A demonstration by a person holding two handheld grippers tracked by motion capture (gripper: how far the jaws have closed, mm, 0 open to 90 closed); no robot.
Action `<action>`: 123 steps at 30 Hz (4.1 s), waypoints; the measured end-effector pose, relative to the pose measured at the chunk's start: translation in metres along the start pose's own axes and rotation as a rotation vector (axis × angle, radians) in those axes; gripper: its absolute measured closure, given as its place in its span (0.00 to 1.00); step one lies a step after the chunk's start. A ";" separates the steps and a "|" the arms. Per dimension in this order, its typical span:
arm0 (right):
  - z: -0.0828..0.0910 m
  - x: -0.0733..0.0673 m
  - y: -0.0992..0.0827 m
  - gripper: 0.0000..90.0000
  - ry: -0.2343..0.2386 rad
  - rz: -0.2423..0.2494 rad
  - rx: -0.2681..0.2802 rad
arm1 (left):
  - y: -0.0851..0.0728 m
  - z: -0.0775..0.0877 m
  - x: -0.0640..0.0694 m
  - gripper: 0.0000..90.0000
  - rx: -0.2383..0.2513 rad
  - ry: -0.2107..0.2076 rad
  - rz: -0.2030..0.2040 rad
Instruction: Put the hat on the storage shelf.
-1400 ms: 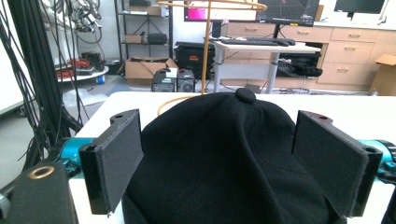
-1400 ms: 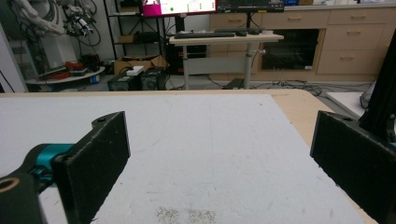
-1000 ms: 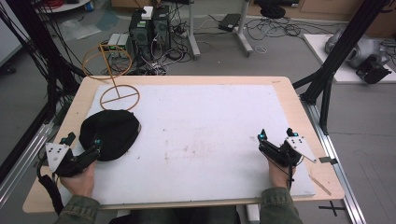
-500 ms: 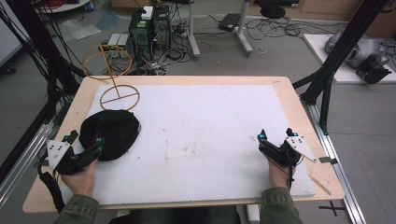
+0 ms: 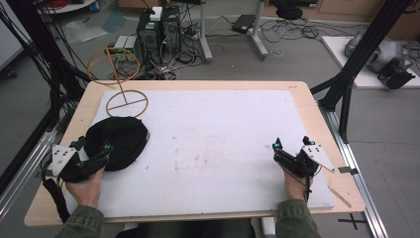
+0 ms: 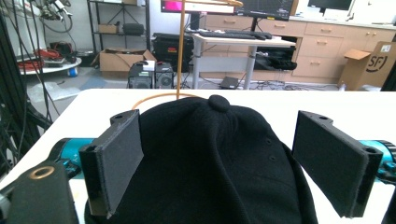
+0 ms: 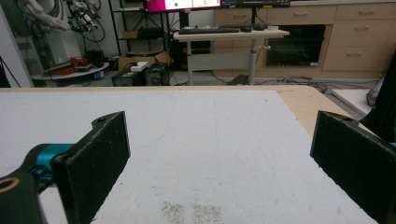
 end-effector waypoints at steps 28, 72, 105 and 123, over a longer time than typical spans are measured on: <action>0.000 -0.002 -0.002 0.04 0.011 0.003 -0.017 | -0.023 -0.020 -0.003 0.20 -0.180 -0.012 0.000; 0.000 -0.005 -0.003 0.04 0.032 0.011 -0.020 | -0.028 -0.024 -0.005 0.97 -0.257 -0.010 0.040; -0.001 -0.005 -0.004 0.04 0.033 0.016 -0.023 | -0.009 -0.016 0.016 0.97 -0.146 -0.047 -0.085; 0.000 -0.003 -0.003 0.04 0.023 0.009 -0.022 | 0.012 -0.006 0.016 0.97 -0.043 -0.019 -0.084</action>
Point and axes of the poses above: each handheld gripper's, and its own axes: z roughly backward along the jaws, y roughly out of its top, x roughly to its right, the point moved 7 cm from there along -z, roughly forward along the jaws, and after that the axes turned 2 degrees about z, right-handed, at the moved point
